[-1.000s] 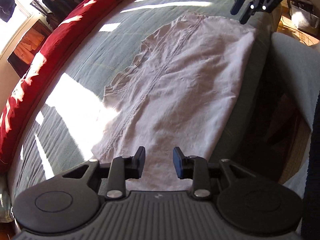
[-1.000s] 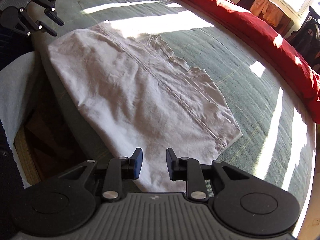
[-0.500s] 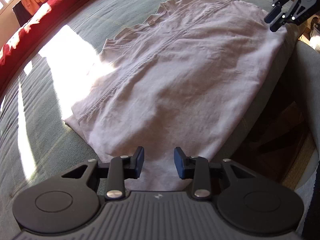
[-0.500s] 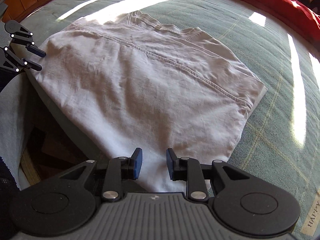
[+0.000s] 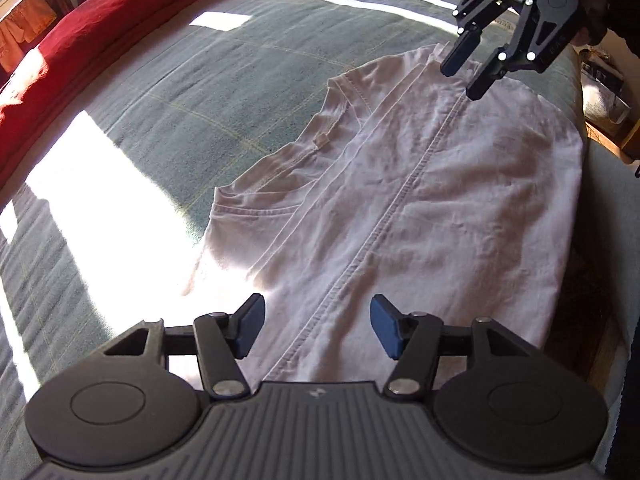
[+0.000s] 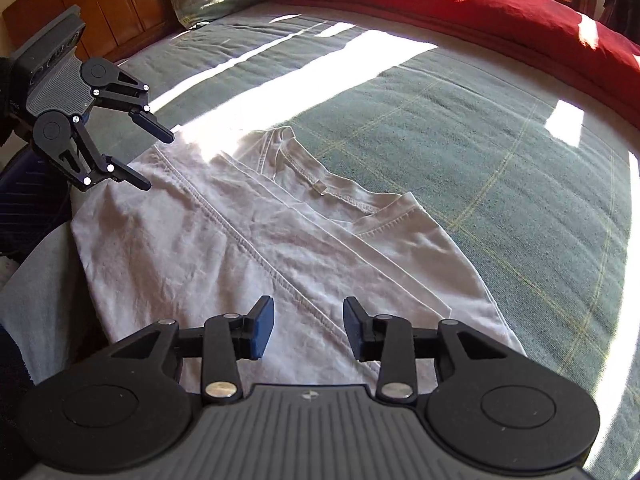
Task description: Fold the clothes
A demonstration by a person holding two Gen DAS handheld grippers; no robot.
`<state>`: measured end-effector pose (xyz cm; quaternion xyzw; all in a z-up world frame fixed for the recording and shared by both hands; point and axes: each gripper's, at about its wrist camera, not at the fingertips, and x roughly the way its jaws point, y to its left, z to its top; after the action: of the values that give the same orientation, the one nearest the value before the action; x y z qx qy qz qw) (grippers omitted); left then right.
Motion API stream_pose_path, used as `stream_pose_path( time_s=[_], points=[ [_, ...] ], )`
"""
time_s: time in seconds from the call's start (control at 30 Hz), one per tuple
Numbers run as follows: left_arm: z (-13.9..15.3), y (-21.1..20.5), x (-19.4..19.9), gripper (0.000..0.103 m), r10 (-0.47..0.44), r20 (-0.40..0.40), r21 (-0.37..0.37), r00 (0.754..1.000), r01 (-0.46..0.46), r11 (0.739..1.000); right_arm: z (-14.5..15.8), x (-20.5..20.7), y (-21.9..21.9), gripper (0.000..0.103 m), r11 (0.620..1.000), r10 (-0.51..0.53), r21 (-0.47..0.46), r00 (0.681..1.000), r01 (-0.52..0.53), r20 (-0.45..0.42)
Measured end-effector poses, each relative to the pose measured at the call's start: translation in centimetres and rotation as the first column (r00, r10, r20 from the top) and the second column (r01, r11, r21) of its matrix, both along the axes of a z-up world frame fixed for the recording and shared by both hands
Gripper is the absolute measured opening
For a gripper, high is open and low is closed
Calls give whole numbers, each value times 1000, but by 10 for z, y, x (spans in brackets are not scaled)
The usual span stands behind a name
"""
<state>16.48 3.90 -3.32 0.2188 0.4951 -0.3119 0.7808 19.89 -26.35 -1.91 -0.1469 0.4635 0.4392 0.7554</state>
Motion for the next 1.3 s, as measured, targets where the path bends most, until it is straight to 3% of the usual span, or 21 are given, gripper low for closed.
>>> stream_pose_path(
  time_s=[0.17, 0.33, 0.53, 0.67, 0.83, 1.0, 1.1, 1.17, 1.3],
  points=[
    [-16, 13, 45, 59, -41, -126, -78, 991, 31, 996, -14, 57, 14, 52, 996, 88, 42, 991, -85, -100],
    [-33, 26, 89, 60, -90, -247, -158, 965, 51, 986, -36, 102, 19, 53, 985, 154, 109, 960, -132, -233],
    [-45, 35, 109, 60, -136, -389, -248, 911, 38, 968, -67, 130, 18, 54, 971, 212, 191, 890, -144, -405],
    [-53, 42, 121, 60, -169, -471, -301, 866, 22, 953, -76, 134, 18, 57, 960, 246, 241, 850, -146, -465],
    [-55, 49, 117, 60, -154, -490, -293, 858, 4, 956, -74, 130, 15, 57, 953, 285, 238, 825, -189, -488],
    [-55, 50, 113, 49, -145, -453, -274, 879, 17, 961, -71, 127, 20, 54, 951, 300, 206, 842, -229, -448],
    [-51, 47, 111, 36, -158, -419, -239, 894, 60, 969, -71, 122, 30, 37, 949, 315, 160, 864, -273, -394],
    [-45, 46, 107, 28, -174, -381, -209, 908, 99, 973, -68, 119, 35, 15, 946, 325, 115, 882, -304, -342],
    [-35, 40, 98, 20, -188, -315, -161, 930, 143, 976, -55, 108, 37, 7, 936, 351, 85, 895, -341, -274]
  ],
)
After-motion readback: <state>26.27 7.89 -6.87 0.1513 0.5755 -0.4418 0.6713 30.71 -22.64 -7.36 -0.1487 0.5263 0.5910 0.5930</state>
